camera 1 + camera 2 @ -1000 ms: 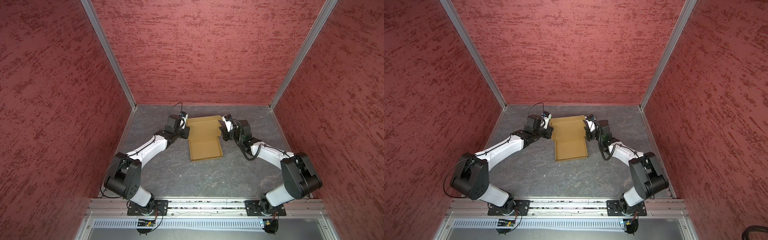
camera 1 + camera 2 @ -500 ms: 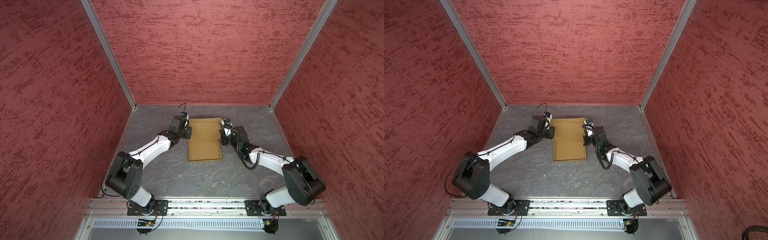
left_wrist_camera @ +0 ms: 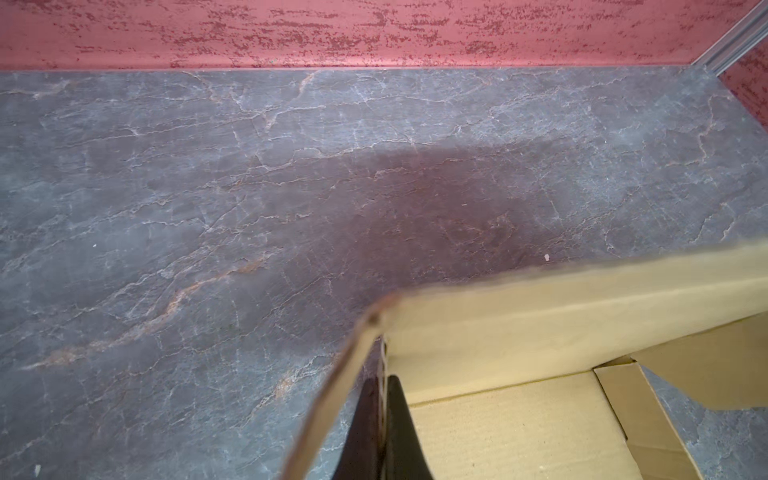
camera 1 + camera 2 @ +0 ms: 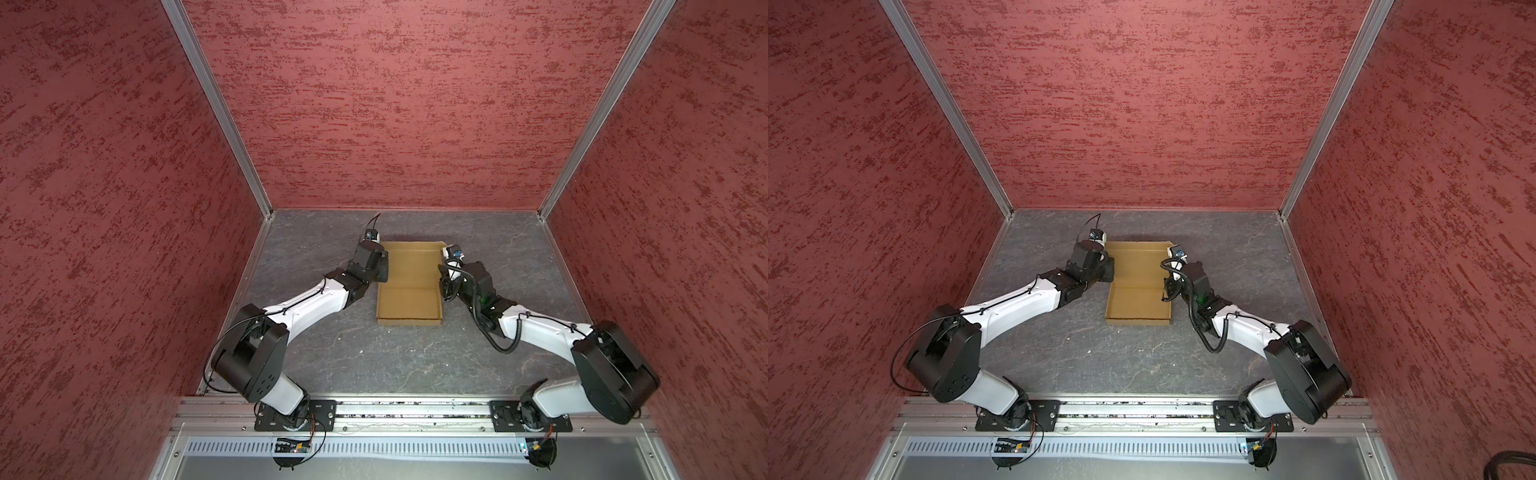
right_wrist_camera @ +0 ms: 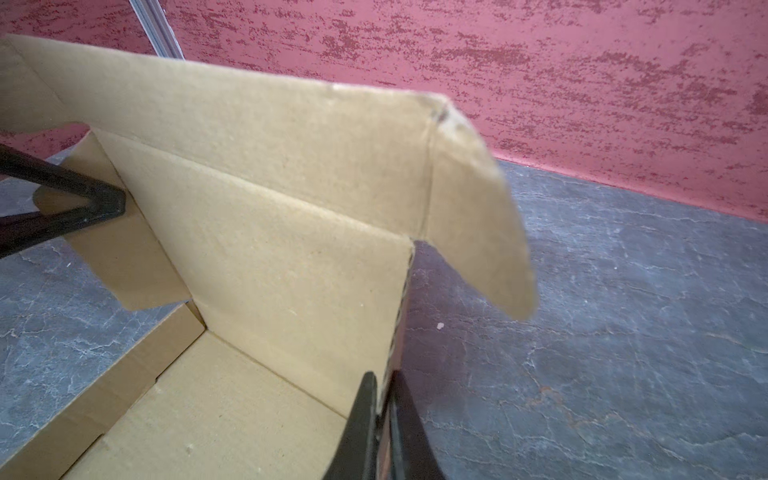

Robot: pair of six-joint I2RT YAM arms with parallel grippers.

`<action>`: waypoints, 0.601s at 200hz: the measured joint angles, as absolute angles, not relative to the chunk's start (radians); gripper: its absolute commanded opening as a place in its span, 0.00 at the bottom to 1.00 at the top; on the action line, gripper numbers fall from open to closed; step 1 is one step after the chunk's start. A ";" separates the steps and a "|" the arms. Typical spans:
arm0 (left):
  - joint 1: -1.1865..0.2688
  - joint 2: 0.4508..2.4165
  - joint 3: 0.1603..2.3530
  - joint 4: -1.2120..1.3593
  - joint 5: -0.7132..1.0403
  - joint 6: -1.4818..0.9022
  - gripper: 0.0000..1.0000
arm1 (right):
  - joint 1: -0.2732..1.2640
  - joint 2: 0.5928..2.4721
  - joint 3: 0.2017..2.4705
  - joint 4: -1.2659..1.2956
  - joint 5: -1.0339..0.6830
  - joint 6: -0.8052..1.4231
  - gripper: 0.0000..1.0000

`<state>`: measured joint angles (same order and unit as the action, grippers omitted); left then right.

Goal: Fold the paper box
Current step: 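Press the lid closed with both grippers, pulling the box toward the robot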

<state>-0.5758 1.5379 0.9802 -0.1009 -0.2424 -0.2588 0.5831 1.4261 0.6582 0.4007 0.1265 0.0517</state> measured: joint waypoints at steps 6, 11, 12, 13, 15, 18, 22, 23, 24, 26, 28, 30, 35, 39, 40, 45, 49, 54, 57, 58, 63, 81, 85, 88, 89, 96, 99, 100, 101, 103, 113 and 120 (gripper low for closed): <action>-0.580 1.531 0.966 -0.087 -0.249 -0.266 0.00 | 0.588 1.425 0.657 0.402 0.129 0.055 0.12; -0.585 1.524 0.954 -0.075 -0.256 -0.272 0.00 | 0.591 1.425 0.655 0.403 0.130 0.058 0.13; -0.585 1.523 0.952 -0.073 -0.256 -0.273 0.00 | 0.592 1.425 0.655 0.404 0.130 0.059 0.13; -0.586 1.522 0.949 -0.069 -0.257 -0.274 0.00 | 0.592 1.425 0.655 0.405 0.131 0.059 0.13; -0.587 1.519 0.945 -0.065 -0.259 -0.275 0.00 | 0.593 1.425 0.654 0.405 0.131 0.060 0.13; -0.589 1.515 0.939 -0.060 -0.262 -0.278 0.00 | 0.595 1.425 0.653 0.407 0.132 0.062 0.13; -0.591 1.510 0.931 -0.052 -0.265 -0.281 0.00 | 0.598 1.425 0.653 0.408 0.133 0.064 0.13; -0.591 1.510 0.930 -0.051 -0.266 -0.282 0.00 | 0.598 1.425 0.653 0.408 0.133 0.064 0.13; -0.592 1.509 0.927 -0.048 -0.267 -0.283 0.00 | 0.599 1.425 0.653 0.408 0.133 0.064 0.13; -0.594 1.506 0.923 -0.045 -0.268 -0.284 0.00 | 0.600 1.425 0.653 0.408 0.134 0.065 0.13; -0.595 1.504 0.920 -0.043 -0.270 -0.285 0.00 | 0.601 1.425 0.653 0.408 0.136 0.066 0.13; -0.595 1.503 0.918 -0.041 -0.271 -0.286 0.00 | 0.603 1.425 0.652 0.409 0.136 0.067 0.13; -0.598 1.498 0.910 -0.034 -0.274 -0.290 0.00 | 0.605 1.424 0.652 0.411 0.138 0.068 0.13; -0.599 1.494 0.905 -0.028 -0.276 -0.293 0.00 | 0.606 1.424 0.651 0.414 0.140 0.071 0.13; -0.599 1.494 0.904 -0.027 -0.276 -0.293 0.00 | 0.607 1.424 0.651 0.414 0.141 0.071 0.13; -0.601 1.491 0.897 -0.022 -0.280 -0.297 0.00 | 0.609 1.423 0.649 0.418 0.142 0.072 0.14; -0.602 1.488 0.893 -0.017 -0.283 -0.300 0.00 | 0.611 1.423 0.647 0.421 0.144 0.073 0.14; -0.604 1.485 0.888 -0.011 -0.286 -0.300 0.00 | 0.613 1.421 0.644 0.423 0.146 0.074 0.14; -0.605 1.483 0.884 -0.008 -0.289 -0.302 0.00 | 0.614 1.420 0.642 0.425 0.146 0.075 0.14; -0.606 1.483 0.883 -0.007 -0.289 -0.302 0.00 | 0.615 1.420 0.641 0.425 0.147 0.075 0.14; -0.607 1.480 0.877 -0.001 -0.292 -0.303 0.00 | 0.617 1.419 0.637 0.429 0.148 0.075 0.14; -0.617 1.465 0.855 0.017 -0.297 -0.303 0.00 | 0.625 1.409 0.617 0.437 0.157 0.080 0.15; -0.619 1.461 0.851 0.020 -0.298 -0.303 0.00 | 0.627 1.406 0.612 0.439 0.159 0.080 0.14; -0.620 1.459 0.847 0.024 -0.298 -0.303 0.00 | 0.628 1.405 0.609 0.440 0.160 0.080 0.15; -0.620 1.458 0.846 0.024 -0.298 -0.303 0.00 | 0.628 1.404 0.608 0.441 0.160 0.080 0.15; -0.623 1.453 0.839 0.027 -0.299 -0.303 0.00 | 0.630 1.399 0.598 0.445 0.161 0.083 0.15; -0.625 1.450 0.836 0.028 -0.299 -0.304 0.00 | 0.631 1.396 0.593 0.447 0.162 0.084 0.15; -0.625 1.450 0.835 0.029 -0.299 -0.304 0.00 | 0.632 1.396 0.591 0.447 0.162 0.084 0.15; -0.625 1.449 0.834 0.030 -0.300 -0.305 0.00 | 0.632 1.394 0.589 0.447 0.162 0.084 0.15; -0.626 1.448 0.831 0.031 -0.301 -0.305 0.00 | 0.633 1.393 0.585 0.448 0.162 0.086 0.15; -0.631 1.441 0.824 0.036 -0.302 -0.307 0.00 | 0.637 1.384 0.567 0.451 0.162 0.090 0.15; -0.635 1.438 0.817 0.041 -0.305 -0.308 0.00 | 0.639 1.379 0.556 0.452 0.162 0.094 0.15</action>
